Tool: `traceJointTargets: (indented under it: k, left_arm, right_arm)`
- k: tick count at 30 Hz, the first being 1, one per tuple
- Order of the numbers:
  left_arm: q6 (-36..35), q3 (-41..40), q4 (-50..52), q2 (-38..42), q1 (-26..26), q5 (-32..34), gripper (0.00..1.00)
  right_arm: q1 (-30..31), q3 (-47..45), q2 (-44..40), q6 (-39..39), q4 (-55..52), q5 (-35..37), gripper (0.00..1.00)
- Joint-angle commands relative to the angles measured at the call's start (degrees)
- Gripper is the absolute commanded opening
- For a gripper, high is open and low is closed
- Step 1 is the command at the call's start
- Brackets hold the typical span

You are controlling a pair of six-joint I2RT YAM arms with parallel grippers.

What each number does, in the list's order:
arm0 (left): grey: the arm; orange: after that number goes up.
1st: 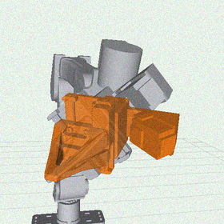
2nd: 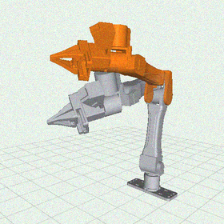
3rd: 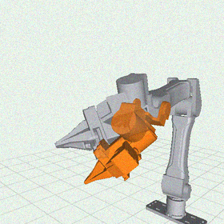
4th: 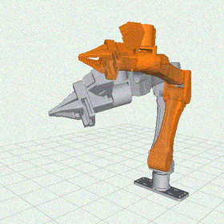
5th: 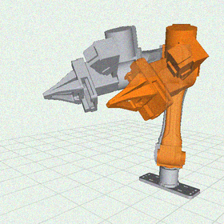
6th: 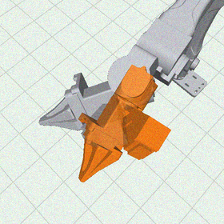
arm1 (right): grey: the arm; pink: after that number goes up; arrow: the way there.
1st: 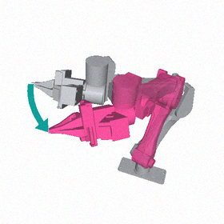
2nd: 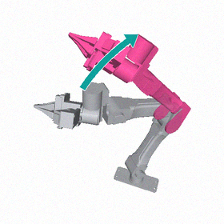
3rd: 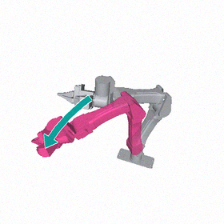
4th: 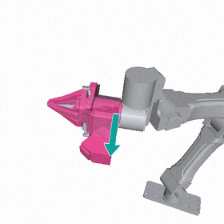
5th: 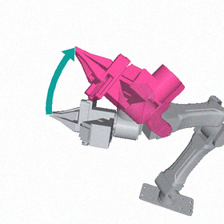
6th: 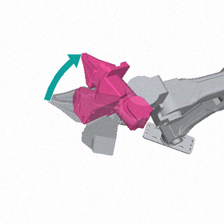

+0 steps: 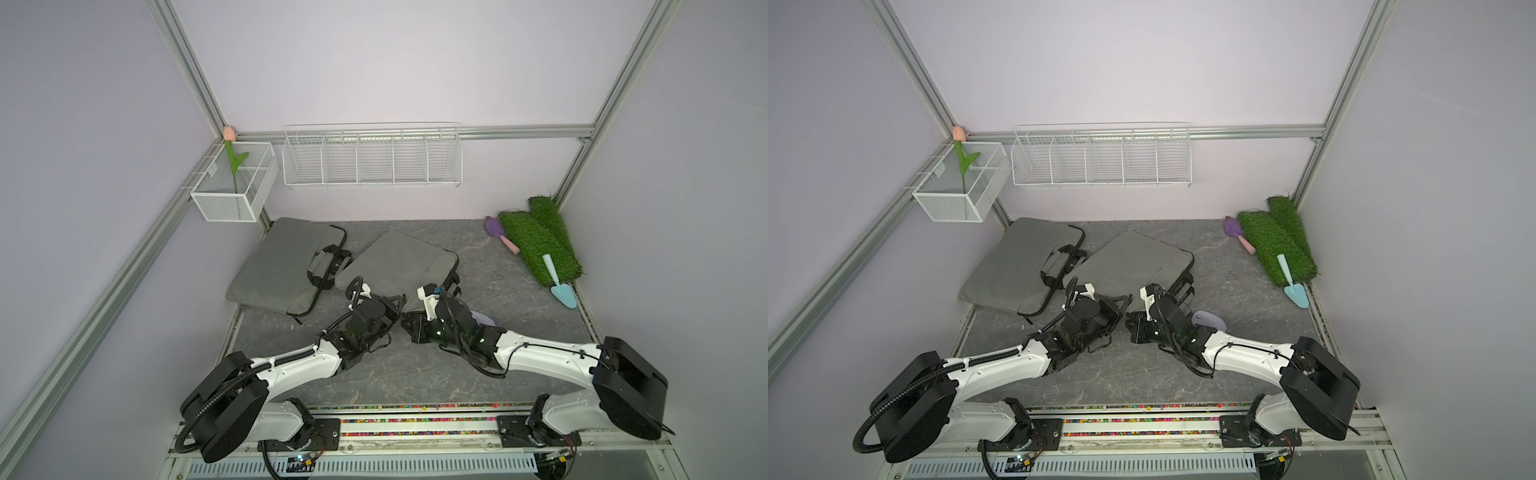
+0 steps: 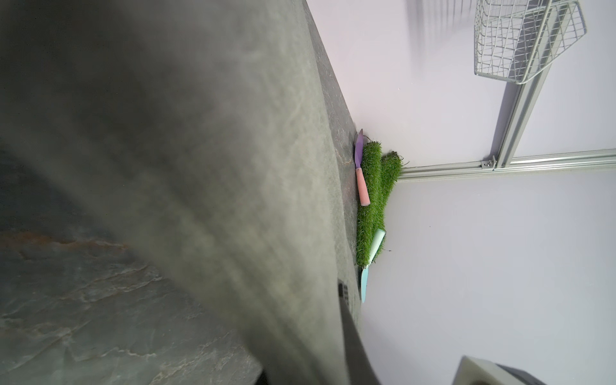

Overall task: Put the mouse into the laptop bag
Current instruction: Unzip the zipper on the zippered laptop bag.

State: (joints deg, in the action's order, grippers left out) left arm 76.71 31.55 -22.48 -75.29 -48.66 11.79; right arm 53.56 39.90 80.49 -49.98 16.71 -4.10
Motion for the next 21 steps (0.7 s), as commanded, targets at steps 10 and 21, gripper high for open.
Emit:
traceJointTargets:
  k: [10, 21]
  left_arm:
    - [-5.5, -2.9, -1.2, 3.8, 1.7, 13.8, 0.00]
    - [-6.1, -2.7, 0.0, 4.2, 2.1, 13.8, 0.00]
  right_arm:
    - [-4.3, -4.0, -4.4, -7.9, 2.6, -9.7, 0.06]
    - [-4.9, -0.5, -0.8, -4.7, -3.1, -8.2, 0.06]
